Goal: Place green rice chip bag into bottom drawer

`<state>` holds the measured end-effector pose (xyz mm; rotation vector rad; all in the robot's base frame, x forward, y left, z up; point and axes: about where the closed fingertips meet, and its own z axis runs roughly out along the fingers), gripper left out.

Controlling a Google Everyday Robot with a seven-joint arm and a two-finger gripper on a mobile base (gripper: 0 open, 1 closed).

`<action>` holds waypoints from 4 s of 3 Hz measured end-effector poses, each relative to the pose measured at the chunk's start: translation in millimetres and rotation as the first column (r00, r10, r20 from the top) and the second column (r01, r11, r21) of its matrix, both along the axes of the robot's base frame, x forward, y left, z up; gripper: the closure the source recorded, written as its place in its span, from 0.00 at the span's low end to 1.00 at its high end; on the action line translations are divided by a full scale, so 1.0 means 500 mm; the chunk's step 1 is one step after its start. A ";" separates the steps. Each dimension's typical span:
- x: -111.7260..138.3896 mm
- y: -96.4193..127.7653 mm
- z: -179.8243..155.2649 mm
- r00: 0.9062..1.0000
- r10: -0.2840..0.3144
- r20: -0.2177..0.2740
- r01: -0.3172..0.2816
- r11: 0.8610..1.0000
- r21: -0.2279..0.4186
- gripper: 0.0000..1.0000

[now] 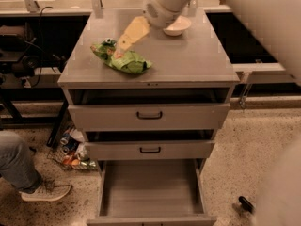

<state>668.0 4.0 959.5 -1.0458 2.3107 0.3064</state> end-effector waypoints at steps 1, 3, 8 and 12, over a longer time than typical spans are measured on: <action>0.040 0.055 -0.037 0.997 -0.031 -0.064 0.028 0.999 -0.045 0.00; 0.084 0.124 -0.111 0.985 -0.091 -0.144 0.066 0.983 -0.169 0.00; 0.138 0.111 -0.198 0.960 -0.185 -0.210 0.134 0.963 -0.235 0.69; -0.146 -0.075 -0.054 0.990 0.133 0.057 -0.132 0.991 -0.019 1.00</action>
Offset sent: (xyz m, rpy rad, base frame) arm 0.0485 0.0736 -0.0589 -0.1946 0.1673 -0.0955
